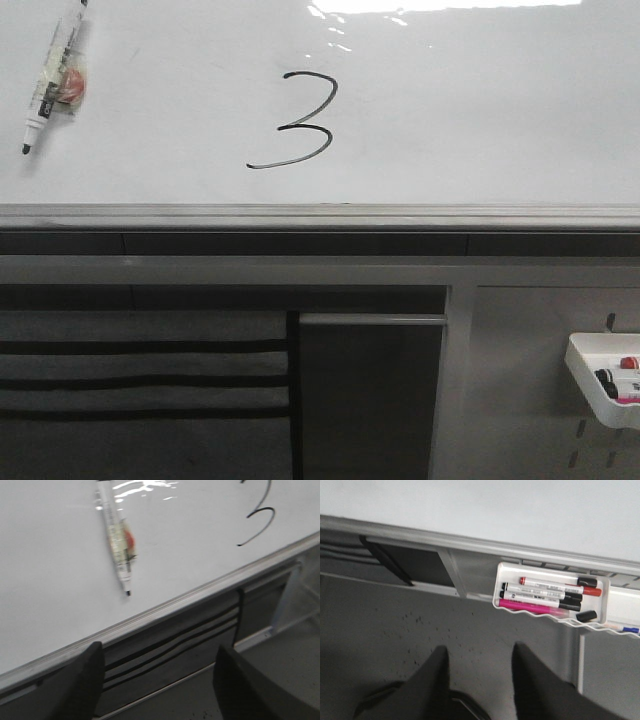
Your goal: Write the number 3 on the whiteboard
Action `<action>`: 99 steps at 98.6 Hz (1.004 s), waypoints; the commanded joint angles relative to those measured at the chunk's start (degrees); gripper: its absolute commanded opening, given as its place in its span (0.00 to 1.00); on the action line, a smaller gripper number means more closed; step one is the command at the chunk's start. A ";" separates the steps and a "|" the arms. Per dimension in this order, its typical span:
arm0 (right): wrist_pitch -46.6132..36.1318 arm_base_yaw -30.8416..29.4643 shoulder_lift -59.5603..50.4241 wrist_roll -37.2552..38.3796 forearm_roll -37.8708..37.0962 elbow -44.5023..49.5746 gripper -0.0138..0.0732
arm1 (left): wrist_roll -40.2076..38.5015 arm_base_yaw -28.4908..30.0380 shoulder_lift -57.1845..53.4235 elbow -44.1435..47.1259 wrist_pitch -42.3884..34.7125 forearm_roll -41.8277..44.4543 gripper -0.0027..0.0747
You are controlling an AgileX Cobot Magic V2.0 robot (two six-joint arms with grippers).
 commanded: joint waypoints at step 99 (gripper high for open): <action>-30.72 -0.43 -23.22 1.54 3.21 24.93 0.07 | -6.07 3.96 -28.11 20.74 -22.53 -0.13 0.01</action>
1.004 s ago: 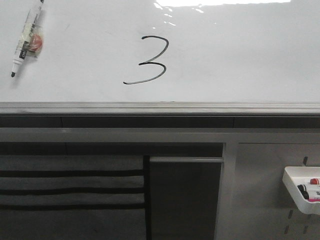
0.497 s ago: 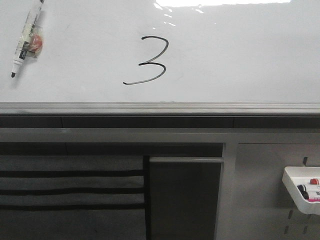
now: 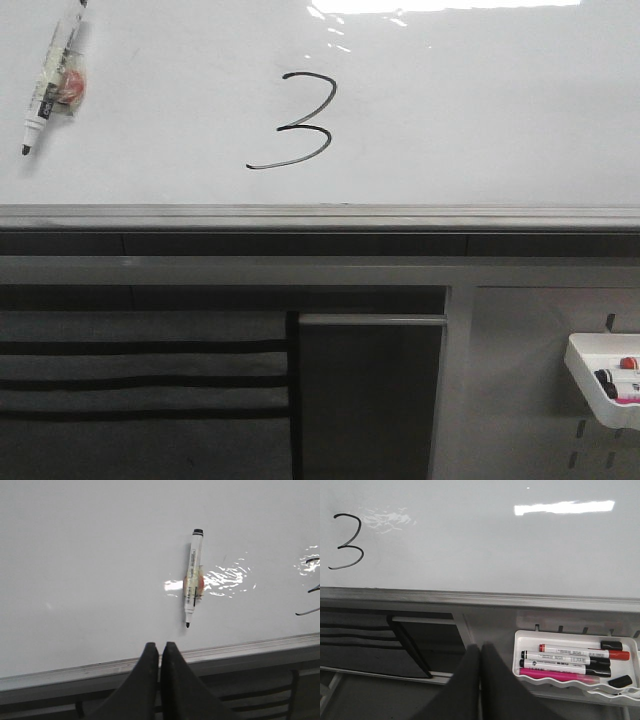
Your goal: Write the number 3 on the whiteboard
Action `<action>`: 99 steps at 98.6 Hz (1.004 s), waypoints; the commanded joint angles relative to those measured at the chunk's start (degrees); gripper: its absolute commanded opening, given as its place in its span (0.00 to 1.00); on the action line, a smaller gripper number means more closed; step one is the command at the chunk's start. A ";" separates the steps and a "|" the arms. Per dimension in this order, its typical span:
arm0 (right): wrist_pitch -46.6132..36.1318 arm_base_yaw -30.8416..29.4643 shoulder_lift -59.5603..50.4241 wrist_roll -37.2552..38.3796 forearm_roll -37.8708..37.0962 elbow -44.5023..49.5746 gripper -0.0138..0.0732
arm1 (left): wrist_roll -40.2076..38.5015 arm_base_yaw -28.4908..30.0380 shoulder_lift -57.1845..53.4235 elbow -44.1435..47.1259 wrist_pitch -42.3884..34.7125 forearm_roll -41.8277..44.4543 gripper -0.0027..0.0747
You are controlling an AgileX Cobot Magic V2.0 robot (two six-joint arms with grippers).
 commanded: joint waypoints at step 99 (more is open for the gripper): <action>-4.12 -0.43 0.28 0.00 0.24 -1.38 0.07 | -23.18 -3.47 -16.05 26.02 -30.56 22.97 0.01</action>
